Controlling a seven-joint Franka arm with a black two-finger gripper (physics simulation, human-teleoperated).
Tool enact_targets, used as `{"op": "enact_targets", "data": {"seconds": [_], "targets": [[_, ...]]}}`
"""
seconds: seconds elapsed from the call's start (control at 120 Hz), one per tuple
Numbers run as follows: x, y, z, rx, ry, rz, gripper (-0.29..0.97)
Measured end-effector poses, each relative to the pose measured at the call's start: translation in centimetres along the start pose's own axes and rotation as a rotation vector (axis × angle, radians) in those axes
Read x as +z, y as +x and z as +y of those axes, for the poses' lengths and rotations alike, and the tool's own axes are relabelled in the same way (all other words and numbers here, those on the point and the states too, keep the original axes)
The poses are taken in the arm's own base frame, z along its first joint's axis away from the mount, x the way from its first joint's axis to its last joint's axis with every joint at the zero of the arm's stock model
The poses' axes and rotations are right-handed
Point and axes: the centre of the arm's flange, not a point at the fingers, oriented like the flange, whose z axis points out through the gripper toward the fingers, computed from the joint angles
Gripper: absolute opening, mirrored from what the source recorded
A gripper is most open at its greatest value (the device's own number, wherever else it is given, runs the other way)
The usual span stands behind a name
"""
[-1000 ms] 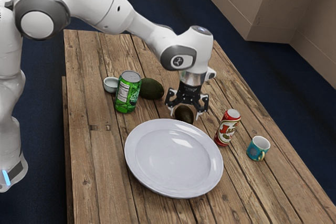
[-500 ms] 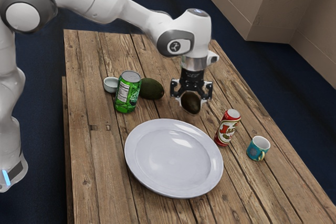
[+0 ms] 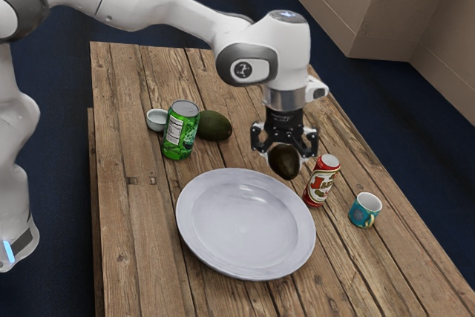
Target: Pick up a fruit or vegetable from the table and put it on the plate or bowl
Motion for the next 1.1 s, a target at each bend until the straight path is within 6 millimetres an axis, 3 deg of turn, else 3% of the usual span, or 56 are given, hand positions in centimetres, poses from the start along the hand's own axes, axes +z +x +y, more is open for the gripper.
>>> {"op": "enact_targets", "data": {"seconds": [0.25, 0.558, 0.883, 0.95, 1.1], "targets": [[0.3, 0.8, -0.2, -0.048, 0.007, 0.005, 0.35], [0.6, -3.1, 1.0, -0.021, 0.008, -0.009, 0.35], [0.8, -4.8, 1.5, -0.039, 0.008, -0.016, 0.36], [0.8, -5.3, 1.6, -0.042, 0.005, -0.021, 0.48], [0.7, -6.0, 1.8, -0.051, 0.0, -0.028, 0.61]]}}
